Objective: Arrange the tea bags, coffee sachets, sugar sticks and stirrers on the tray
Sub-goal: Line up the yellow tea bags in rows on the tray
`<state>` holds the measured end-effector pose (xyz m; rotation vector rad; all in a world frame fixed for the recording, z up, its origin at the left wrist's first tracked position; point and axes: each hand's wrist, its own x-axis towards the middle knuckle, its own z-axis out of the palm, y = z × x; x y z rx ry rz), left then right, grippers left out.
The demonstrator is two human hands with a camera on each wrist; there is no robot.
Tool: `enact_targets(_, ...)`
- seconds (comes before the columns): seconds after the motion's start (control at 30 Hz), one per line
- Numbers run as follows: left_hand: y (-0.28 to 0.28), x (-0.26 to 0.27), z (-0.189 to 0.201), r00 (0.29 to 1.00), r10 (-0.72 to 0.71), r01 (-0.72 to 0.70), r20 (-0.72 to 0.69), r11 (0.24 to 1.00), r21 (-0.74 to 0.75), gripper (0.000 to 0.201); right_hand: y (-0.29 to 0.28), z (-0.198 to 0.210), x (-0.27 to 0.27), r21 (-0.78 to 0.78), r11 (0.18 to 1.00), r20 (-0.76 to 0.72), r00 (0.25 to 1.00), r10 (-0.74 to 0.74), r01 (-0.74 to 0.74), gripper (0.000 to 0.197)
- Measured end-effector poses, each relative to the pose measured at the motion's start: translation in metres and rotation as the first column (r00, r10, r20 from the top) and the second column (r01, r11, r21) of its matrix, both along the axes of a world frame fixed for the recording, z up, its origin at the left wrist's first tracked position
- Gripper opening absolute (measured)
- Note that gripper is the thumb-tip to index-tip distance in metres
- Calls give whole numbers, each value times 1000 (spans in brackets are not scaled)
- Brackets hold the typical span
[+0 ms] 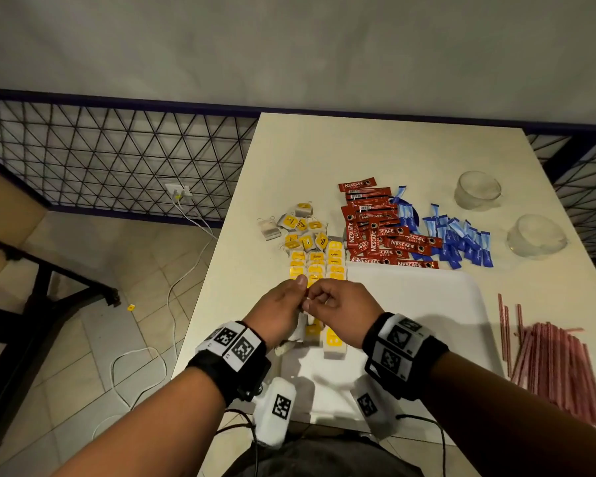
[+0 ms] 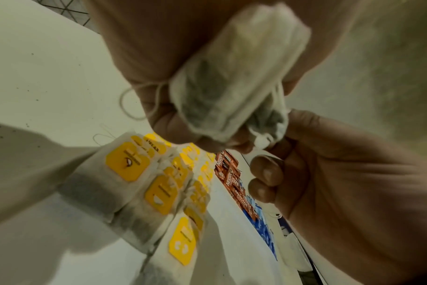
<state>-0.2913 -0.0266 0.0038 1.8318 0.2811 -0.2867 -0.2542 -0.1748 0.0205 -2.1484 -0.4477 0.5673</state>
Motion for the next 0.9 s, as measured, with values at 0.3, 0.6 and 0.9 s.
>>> enact_targets(0.3, 12, -5, -6, 941, 303, -328, -148, 927, -183, 40, -20, -2, 8, 31, 995, 13, 995, -97, 96, 13)
enact_targets(0.6, 6, -18, 6, 973, -135, 64, 190, 938, 340, 40, -12, 2, 16, 110, 976, -166, 972, -169, 188, 7)
enact_targets(0.9, 6, -11, 22, 996, 33, -35, 88, 999, 23, 16, -13, 22, 11, 204, 977, -16, 998, -61, 62, 14)
